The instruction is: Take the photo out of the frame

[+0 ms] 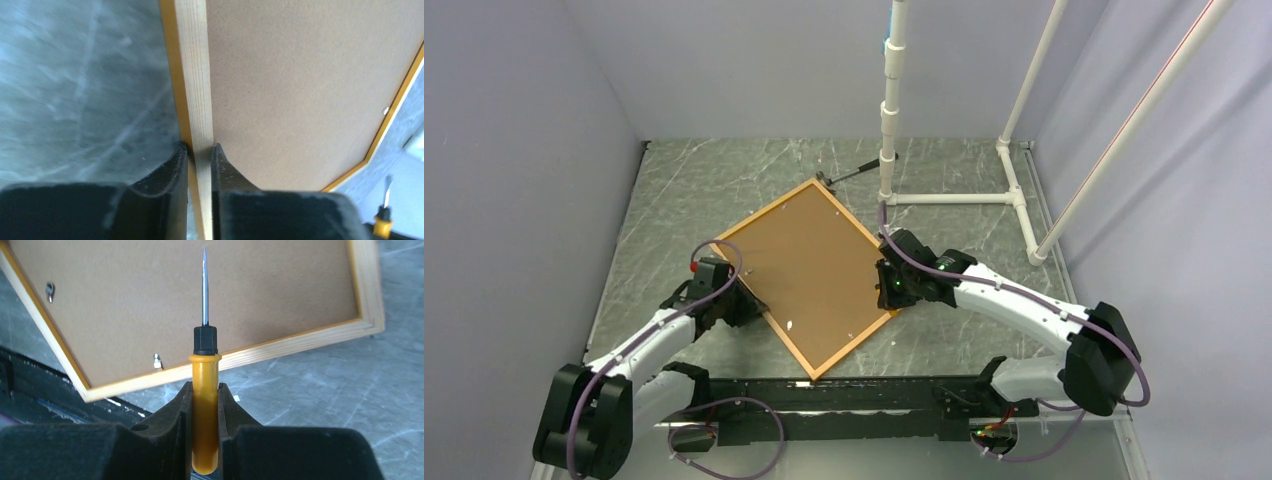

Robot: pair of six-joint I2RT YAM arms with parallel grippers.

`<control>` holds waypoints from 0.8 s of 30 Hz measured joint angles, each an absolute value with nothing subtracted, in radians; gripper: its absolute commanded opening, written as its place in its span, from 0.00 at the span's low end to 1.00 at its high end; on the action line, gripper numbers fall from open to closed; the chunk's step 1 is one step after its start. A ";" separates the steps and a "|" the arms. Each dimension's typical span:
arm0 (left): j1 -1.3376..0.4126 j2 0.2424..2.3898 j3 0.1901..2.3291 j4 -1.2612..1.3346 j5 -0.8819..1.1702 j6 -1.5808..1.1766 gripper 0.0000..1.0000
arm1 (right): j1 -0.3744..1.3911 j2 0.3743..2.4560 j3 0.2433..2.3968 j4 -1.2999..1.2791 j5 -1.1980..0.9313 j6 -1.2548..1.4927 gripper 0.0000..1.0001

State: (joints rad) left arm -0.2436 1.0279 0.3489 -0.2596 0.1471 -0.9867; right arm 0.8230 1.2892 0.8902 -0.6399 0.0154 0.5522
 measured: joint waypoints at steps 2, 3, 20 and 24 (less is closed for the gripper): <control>-0.269 1.007 0.348 -0.292 0.154 -0.991 0.44 | 0.812 1.267 0.889 -0.646 0.037 0.566 0.00; -0.276 0.989 0.348 -0.319 0.160 -0.985 0.50 | 0.811 1.256 0.889 -0.649 0.048 0.569 0.00; -0.521 0.869 0.571 -0.361 0.422 -0.629 0.54 | 0.709 1.193 0.862 -0.701 0.076 0.555 0.00; -0.561 0.902 0.568 -0.343 0.410 -0.632 0.57 | 0.638 1.242 0.859 -0.688 0.037 0.508 0.00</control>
State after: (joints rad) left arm -0.5613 0.9024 0.5678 -0.3431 0.4099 -0.6323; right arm 0.6384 1.2419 0.8589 -0.6880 0.0368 0.5083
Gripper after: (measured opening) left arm 0.545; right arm 0.178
